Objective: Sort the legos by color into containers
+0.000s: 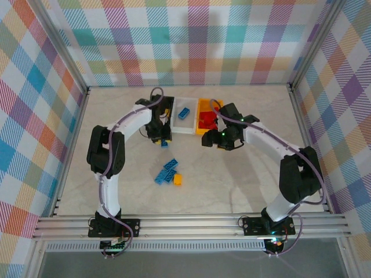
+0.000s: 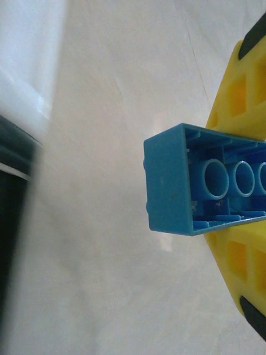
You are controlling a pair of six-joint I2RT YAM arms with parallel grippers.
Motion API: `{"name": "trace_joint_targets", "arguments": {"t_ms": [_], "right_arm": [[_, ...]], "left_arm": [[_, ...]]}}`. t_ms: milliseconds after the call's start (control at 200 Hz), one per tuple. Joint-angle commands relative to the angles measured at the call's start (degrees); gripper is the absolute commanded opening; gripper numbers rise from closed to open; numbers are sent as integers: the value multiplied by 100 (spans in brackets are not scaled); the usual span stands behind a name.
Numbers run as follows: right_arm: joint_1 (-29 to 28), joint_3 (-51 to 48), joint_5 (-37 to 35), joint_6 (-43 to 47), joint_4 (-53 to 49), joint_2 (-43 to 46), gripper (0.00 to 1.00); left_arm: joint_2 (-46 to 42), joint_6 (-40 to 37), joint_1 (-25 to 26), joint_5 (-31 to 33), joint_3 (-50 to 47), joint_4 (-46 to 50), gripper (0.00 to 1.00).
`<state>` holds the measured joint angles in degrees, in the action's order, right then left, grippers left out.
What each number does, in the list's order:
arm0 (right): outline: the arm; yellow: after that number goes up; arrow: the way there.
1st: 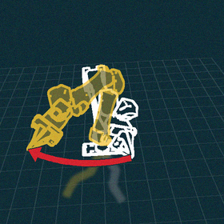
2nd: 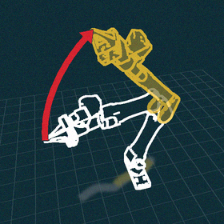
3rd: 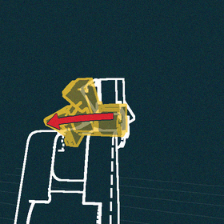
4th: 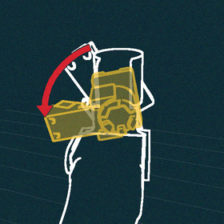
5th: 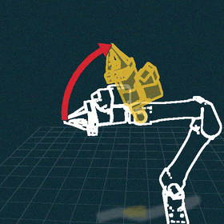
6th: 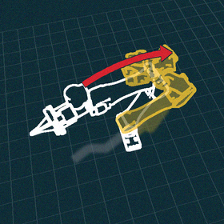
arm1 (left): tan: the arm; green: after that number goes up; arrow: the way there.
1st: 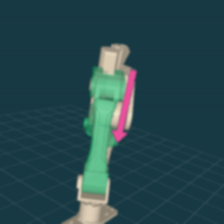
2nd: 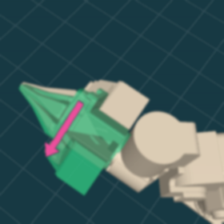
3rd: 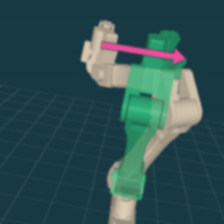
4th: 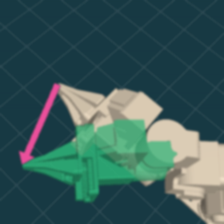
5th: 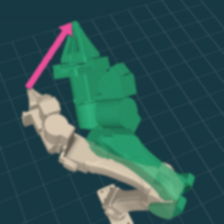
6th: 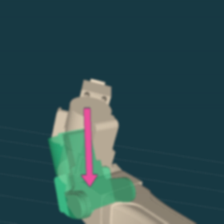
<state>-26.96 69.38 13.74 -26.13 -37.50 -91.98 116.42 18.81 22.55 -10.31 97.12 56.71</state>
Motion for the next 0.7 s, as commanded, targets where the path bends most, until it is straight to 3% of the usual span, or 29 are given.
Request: {"name": "trace_joint_targets", "arguments": {"t_ms": [0, 340, 560, 695], "right_arm": [[33, -137, -206, 38, 313, 357, 72], [59, -42, -48, 280, 136, 585, 75], [59, -49, -70, 459, -130, 725, 77], [59, -82, -65, 436, -137, 743, 79]], "left_arm": [[-25, -120, 13, -215, 874, 61, 32], [2074, 7, 48, -298, 4006, 212, 33], [2734, 179, 96, -352, 4699, 165, 37], [2723, 159, 136, -363, 4735, 247, 53]]}}
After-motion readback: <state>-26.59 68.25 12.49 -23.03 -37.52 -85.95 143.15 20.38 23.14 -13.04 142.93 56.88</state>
